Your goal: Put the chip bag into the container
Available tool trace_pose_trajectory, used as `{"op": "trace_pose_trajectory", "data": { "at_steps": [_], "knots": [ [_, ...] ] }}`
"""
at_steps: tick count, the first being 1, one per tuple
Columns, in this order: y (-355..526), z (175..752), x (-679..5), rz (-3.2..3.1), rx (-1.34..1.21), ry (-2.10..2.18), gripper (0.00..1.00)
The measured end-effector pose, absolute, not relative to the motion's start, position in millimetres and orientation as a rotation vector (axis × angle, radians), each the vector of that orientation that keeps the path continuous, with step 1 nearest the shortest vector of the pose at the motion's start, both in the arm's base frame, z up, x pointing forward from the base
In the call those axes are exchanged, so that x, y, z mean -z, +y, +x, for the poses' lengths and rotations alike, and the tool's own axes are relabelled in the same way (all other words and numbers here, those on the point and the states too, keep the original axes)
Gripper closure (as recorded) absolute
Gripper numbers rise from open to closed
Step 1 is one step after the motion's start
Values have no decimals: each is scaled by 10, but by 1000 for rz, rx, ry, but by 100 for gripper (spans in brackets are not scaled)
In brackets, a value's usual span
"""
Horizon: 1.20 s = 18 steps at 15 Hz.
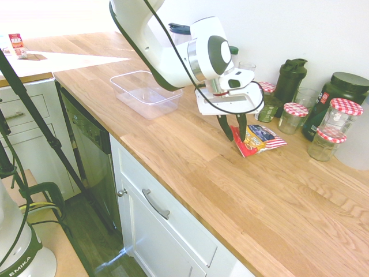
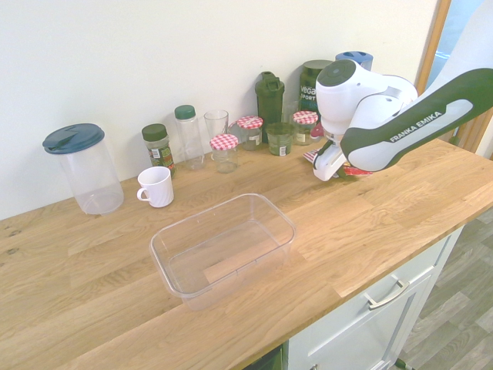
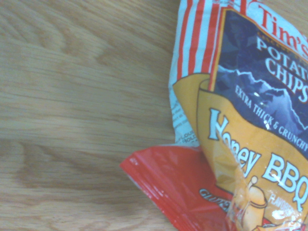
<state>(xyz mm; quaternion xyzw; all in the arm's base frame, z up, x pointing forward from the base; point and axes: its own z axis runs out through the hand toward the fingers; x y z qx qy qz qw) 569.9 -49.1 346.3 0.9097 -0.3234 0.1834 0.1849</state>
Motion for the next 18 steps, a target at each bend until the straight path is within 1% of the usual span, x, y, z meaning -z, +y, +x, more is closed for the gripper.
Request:
{"op": "trace_pose_trajectory", "data": {
  "at_steps": [7,10,14,18],
  "knots": [
    [-454,5682,-3427,2571,-531,-910,100],
    [-367,5689,-3514,2577,-567,-923,100],
    [-90,5609,-4079,2591,-691,-918,100],
    [572,5380,-4579,2595,-765,-858,100]
  ]
}}
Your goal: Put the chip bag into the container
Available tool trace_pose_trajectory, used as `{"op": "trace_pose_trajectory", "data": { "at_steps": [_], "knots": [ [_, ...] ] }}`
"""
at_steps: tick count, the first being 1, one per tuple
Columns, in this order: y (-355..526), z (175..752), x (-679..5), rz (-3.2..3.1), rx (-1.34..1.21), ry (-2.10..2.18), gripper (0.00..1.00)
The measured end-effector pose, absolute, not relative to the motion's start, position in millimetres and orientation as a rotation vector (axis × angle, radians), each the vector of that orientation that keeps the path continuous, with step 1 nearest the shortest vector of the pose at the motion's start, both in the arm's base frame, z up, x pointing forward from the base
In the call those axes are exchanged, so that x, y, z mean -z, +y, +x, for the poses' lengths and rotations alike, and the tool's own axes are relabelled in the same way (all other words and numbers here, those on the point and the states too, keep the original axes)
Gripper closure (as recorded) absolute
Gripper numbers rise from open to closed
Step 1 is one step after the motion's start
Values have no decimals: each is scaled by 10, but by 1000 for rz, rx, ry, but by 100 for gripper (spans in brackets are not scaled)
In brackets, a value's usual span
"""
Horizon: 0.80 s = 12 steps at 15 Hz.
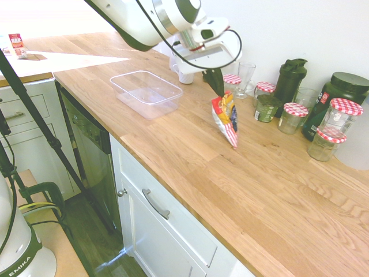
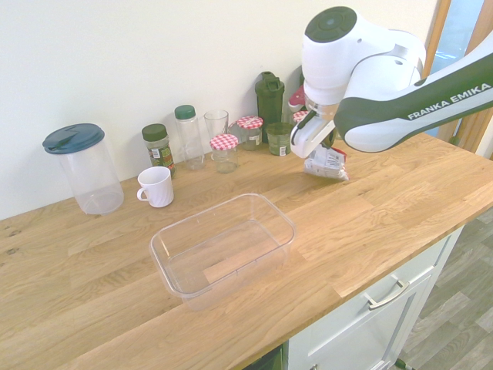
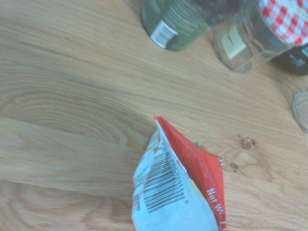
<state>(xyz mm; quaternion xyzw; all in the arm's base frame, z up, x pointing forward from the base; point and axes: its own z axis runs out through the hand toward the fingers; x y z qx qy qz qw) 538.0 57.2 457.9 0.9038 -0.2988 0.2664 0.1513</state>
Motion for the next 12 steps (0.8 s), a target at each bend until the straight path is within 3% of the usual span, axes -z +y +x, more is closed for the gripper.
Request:
{"op": "trace_pose_trajectory", "data": {
  "at_steps": [9,12],
  "knots": [
    [2610,4888,-5532,2589,-897,-760,100],
    [3294,4915,-5521,2576,-878,-729,100]
  ]
}}
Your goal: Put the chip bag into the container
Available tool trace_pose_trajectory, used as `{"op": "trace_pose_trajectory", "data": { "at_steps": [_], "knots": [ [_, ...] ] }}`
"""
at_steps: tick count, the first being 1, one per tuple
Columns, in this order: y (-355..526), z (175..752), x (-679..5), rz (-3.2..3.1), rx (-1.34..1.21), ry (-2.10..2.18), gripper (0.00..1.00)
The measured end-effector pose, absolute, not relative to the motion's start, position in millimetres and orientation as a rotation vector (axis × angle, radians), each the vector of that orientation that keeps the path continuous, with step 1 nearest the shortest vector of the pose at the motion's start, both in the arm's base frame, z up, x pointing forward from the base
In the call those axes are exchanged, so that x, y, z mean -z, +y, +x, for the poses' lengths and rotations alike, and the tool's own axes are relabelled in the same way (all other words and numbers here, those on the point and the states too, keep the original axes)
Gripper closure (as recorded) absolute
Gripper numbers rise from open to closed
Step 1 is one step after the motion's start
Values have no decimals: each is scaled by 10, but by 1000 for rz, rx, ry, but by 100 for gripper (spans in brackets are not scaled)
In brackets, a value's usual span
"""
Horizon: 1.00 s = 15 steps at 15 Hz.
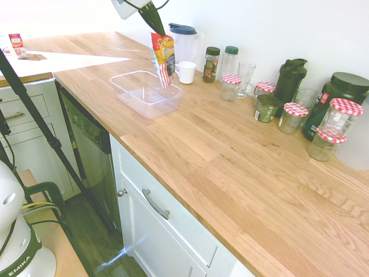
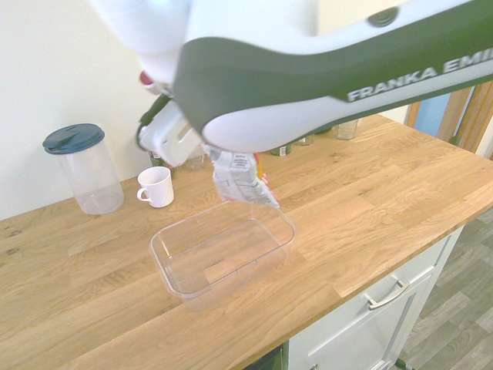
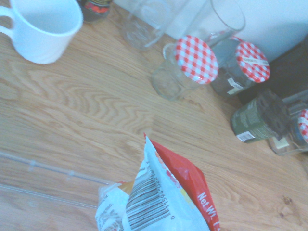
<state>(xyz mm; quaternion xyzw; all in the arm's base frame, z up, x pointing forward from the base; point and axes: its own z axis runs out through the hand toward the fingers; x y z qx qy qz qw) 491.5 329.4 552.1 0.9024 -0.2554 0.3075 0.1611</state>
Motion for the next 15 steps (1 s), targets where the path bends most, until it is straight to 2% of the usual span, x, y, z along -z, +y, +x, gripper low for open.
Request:
{"op": "trace_pose_trajectory", "data": {
  "at_steps": [4,6,7,15],
  "knots": [
    [3763,5286,-4807,2550,-778,-685,100],
    [3870,5390,-4664,2548,-757,-684,100],
    [3901,5395,-4646,2549,-750,-685,0],
    [3916,5355,-4748,2564,-725,-719,0]
  ]
}}
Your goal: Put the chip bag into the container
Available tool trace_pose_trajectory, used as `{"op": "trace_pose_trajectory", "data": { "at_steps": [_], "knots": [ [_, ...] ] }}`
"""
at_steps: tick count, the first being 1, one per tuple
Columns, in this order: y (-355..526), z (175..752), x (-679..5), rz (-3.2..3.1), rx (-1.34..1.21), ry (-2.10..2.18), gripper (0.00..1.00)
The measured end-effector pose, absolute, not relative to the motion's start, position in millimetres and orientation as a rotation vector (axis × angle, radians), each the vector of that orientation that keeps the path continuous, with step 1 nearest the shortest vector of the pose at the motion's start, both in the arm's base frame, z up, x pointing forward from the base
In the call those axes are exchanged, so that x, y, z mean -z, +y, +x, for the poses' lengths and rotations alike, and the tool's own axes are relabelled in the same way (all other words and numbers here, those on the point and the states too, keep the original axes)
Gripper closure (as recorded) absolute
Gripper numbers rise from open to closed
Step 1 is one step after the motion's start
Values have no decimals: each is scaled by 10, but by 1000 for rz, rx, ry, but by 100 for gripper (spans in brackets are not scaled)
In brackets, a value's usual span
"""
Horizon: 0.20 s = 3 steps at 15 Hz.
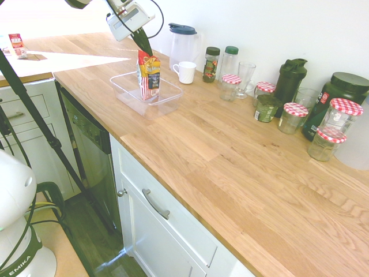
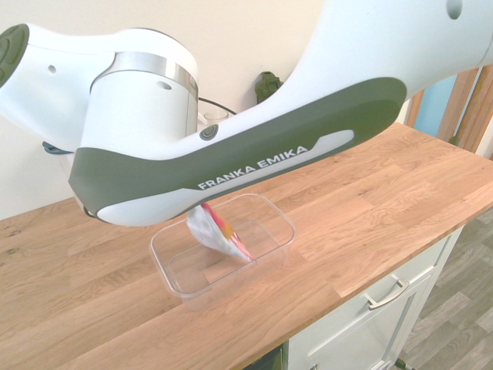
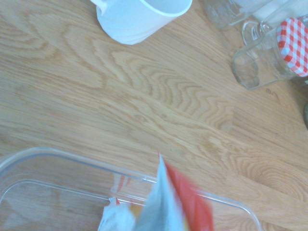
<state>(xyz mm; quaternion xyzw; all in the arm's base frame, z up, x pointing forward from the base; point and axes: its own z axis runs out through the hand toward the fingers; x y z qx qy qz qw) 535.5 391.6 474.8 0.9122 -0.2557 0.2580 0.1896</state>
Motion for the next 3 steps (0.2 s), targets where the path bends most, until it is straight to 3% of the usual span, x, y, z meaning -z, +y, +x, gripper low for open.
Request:
{"op": "trace_pose_trajectory", "data": {
  "at_steps": [3],
  "knots": [
    [3953,5268,-4927,2585,-742,-726,0]
  ]
}}
